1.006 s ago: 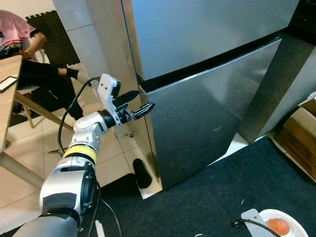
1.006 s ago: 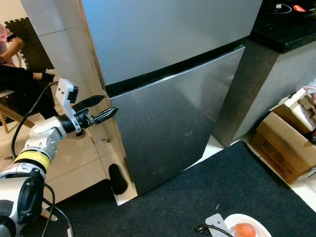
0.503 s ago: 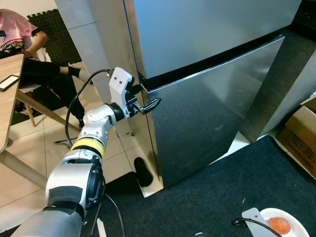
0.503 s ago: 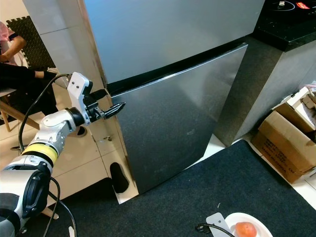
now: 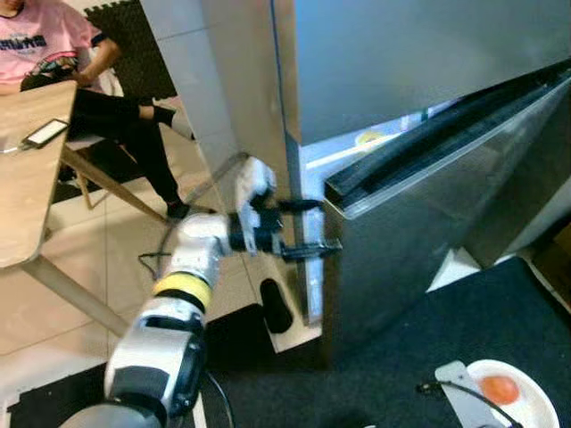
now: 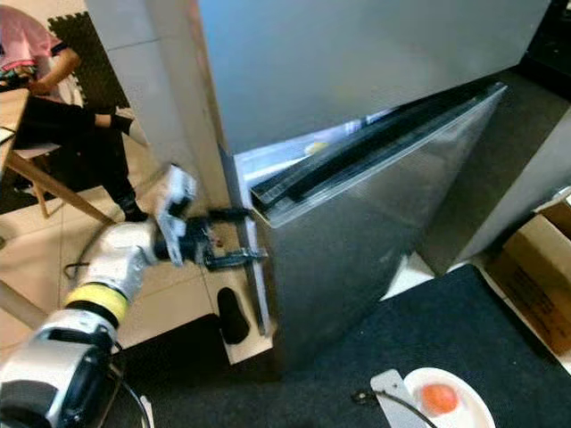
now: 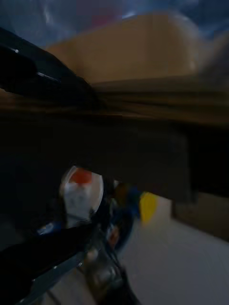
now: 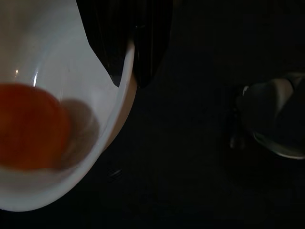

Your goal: Restocking fridge

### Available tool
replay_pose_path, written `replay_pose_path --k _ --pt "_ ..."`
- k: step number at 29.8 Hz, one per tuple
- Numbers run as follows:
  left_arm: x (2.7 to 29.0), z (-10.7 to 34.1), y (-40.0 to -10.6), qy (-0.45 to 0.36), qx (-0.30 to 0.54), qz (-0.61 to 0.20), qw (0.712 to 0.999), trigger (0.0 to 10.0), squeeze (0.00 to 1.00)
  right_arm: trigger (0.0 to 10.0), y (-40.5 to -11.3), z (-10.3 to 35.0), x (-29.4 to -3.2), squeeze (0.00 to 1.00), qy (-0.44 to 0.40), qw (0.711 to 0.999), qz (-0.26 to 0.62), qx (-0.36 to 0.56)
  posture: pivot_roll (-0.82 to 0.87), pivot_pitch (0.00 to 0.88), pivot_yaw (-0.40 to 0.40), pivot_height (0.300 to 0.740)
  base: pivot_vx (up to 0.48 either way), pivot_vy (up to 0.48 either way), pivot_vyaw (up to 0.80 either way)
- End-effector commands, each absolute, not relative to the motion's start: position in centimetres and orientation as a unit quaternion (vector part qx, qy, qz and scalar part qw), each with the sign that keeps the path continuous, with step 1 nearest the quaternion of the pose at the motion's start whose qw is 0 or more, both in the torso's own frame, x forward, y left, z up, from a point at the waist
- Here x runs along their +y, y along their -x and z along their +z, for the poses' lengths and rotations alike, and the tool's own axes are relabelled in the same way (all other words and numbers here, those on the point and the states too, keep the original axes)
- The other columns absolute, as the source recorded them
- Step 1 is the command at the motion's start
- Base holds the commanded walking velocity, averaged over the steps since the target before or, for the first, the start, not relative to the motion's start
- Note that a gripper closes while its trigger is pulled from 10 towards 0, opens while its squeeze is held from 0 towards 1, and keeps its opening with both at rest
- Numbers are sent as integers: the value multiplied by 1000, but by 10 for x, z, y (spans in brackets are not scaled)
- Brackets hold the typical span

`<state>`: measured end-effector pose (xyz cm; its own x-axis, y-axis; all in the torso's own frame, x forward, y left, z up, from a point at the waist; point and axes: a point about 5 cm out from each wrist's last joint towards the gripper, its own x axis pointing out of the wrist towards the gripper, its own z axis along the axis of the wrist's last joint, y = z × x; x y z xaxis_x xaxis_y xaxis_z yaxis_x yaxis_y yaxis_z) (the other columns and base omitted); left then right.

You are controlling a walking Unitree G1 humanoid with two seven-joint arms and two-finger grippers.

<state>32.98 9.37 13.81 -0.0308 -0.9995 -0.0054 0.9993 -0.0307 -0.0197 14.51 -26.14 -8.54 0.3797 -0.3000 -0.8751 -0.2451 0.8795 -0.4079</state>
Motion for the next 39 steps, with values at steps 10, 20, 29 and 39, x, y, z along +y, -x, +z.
replay_pose_path --k 10,20,29,39 --pt "101 79 -301 58 102 -688 716 10000 0 10000 -135 -90 -260 0 238 788 -23 568 -93 44 65 740 0 0 0" --pt "196 6 -274 88 233 -329 911 10000 0 10000 -127 -94 -256 0 230 783 -24 578 -61 36 66 740 0 0 0" --pt "257 -48 -203 153 336 -17 929 10000 0 10000 -120 -96 -254 0 231 774 -21 589 -47 17 58 740 0 0 -622" --pt "252 -89 -126 164 449 79 875 10000 0 10000 -121 -96 -253 0 228 775 -23 589 -25 0 50 740 0 0 -800"
